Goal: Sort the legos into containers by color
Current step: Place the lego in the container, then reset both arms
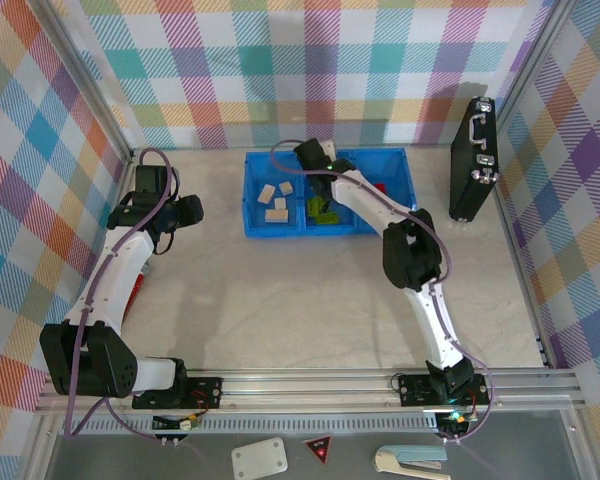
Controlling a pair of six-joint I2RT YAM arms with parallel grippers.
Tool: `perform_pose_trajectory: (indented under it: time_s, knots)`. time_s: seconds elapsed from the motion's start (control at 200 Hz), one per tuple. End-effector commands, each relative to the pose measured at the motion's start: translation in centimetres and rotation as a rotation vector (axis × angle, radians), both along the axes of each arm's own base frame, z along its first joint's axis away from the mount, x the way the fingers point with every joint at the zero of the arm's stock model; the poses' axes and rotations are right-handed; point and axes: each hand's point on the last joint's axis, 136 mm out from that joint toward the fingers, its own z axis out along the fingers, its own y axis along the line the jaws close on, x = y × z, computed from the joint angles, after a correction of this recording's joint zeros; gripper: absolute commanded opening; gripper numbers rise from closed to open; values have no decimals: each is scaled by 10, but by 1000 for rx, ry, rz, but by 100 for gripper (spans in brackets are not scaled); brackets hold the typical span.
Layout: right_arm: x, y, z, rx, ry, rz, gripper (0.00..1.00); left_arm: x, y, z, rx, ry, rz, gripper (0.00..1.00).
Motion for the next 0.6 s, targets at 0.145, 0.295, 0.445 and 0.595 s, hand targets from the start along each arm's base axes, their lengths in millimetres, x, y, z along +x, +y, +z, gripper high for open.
perform_pose_trajectory:
  time_s: [0.145, 0.295, 0.445, 0.595]
  knots:
    - [-52, -18, 33, 119, 89, 25, 57, -4, 1, 13, -28, -54, 4, 60]
    - [-83, -37, 35, 176, 143, 33, 60, -8, 2, 18, -56, -40, 38, 72]
    - [-115, -69, 26, 216, 178, 5, 71, -11, -3, 18, -123, -25, 66, 83]
    - [-142, -112, 11, 242, 166, -60, 91, -15, -8, 3, -204, -10, 117, 100]
